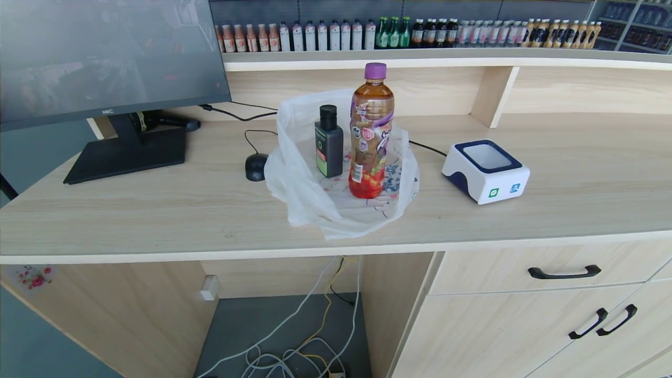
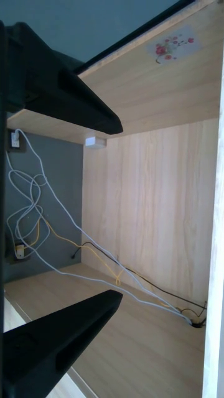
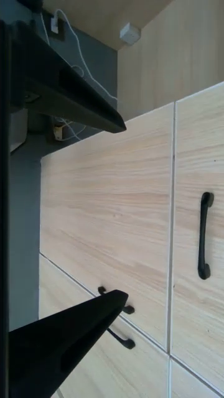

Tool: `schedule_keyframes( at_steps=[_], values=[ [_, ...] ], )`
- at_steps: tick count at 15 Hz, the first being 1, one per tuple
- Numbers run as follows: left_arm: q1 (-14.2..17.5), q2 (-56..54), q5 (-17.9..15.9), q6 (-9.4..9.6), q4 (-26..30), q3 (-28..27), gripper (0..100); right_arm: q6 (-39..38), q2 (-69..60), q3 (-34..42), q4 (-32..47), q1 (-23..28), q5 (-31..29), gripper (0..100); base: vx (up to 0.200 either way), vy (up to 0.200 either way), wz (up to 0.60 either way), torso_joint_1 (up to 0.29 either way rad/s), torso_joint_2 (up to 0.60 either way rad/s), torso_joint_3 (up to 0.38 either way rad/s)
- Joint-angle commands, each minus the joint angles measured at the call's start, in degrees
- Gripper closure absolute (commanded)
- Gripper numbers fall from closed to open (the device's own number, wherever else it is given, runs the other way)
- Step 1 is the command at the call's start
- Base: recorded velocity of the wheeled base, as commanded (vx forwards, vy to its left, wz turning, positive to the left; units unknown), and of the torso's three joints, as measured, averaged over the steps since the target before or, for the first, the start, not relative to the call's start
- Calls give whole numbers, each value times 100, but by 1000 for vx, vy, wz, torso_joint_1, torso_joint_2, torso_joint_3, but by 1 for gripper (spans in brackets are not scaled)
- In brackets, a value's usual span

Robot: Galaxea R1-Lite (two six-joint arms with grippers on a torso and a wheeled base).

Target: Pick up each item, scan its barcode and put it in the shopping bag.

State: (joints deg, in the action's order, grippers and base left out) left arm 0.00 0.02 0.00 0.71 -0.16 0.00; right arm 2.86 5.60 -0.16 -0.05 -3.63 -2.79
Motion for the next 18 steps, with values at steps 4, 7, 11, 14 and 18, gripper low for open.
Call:
schedule_keyframes(
  at_steps=[4,7,11,14,18],
  values=[
    [0,-2,0,-18,-2,0,0,-23,-560,-2,-4,319,15,0,0,0,0,0,0,0],
    [0,-2,0,-18,-2,0,0,-225,-560,-2,-4,319,15,0,0,0,0,0,0,0],
    [0,-2,0,0,-2,0,0,-225,-560,-2,-4,319,15,0,0,0,0,0,0,0],
    [0,-2,0,-62,-2,0,0,-225,-560,-2,-4,319,15,0,0,0,0,0,0,0],
    [0,-2,0,-71,-2,0,0,-225,-560,-2,-4,319,15,0,-50,-200,0,7,4,1]
  ],
)
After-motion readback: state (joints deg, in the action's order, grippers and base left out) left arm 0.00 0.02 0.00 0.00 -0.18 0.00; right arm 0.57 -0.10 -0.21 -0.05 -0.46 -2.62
